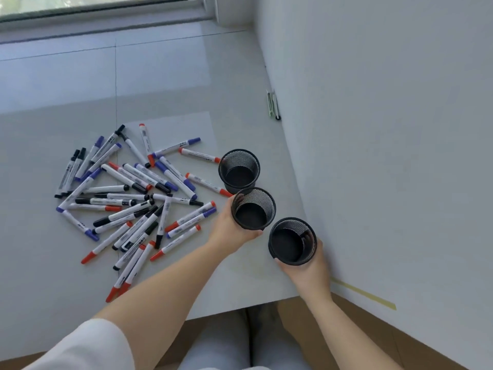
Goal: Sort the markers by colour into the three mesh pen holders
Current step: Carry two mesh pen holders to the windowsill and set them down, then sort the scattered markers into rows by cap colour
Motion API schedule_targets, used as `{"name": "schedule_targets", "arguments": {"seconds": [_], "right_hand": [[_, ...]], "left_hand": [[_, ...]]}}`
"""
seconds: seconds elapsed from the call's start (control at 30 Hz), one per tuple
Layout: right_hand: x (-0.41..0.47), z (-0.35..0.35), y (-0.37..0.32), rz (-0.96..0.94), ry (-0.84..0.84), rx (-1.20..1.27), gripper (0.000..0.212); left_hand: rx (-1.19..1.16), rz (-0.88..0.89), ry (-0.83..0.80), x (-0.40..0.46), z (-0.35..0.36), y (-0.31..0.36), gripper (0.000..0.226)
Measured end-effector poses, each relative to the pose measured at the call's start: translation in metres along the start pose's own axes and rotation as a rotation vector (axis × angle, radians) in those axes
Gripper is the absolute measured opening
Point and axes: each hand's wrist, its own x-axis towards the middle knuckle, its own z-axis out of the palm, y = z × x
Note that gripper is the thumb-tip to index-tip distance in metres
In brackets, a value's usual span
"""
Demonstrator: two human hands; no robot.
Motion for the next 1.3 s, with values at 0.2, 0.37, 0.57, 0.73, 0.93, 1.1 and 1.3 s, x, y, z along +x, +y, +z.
{"name": "schedule_targets", "arguments": {"seconds": [0.2, 0.37, 0.57, 0.73, 0.93, 1.1, 1.3], "right_hand": [[0.009, 0.001, 0.002, -0.071, -0.029, -0.036, 0.069], [0.009, -0.001, 0.010, -0.063, -0.063, -0.122, 0.033], [-0.015, 0.012, 0.018, 0.229, -0.318, -0.294, 0.002], [-0.028, 0.044, -0.017, 0.040, -0.492, -0.340, 0.003], [-0.034, 0.098, -0.073, -0.179, -0.579, -0.461, 0.005], [-0.050, 0.151, -0.098, -0.153, -0.545, -0.485, 0.011], [-0.069, 0.206, -0.113, -0.084, -0.436, -0.463, 0.012]], "left_hand": [[-0.053, 0.057, 0.011, 0.004, 0.012, -0.004, 0.089], [0.001, -0.037, -0.003, -0.005, 0.005, -0.003, 0.090], [0.061, -0.203, 0.112, -0.050, -0.033, -0.018, 0.060], [0.069, -0.251, 0.193, -0.092, -0.086, -0.048, 0.039], [0.059, -0.346, 0.275, -0.111, -0.156, -0.089, 0.023], [0.110, -0.362, 0.237, -0.098, -0.215, -0.115, 0.021], [0.286, -0.271, 0.122, -0.067, -0.280, -0.136, 0.021]]}}
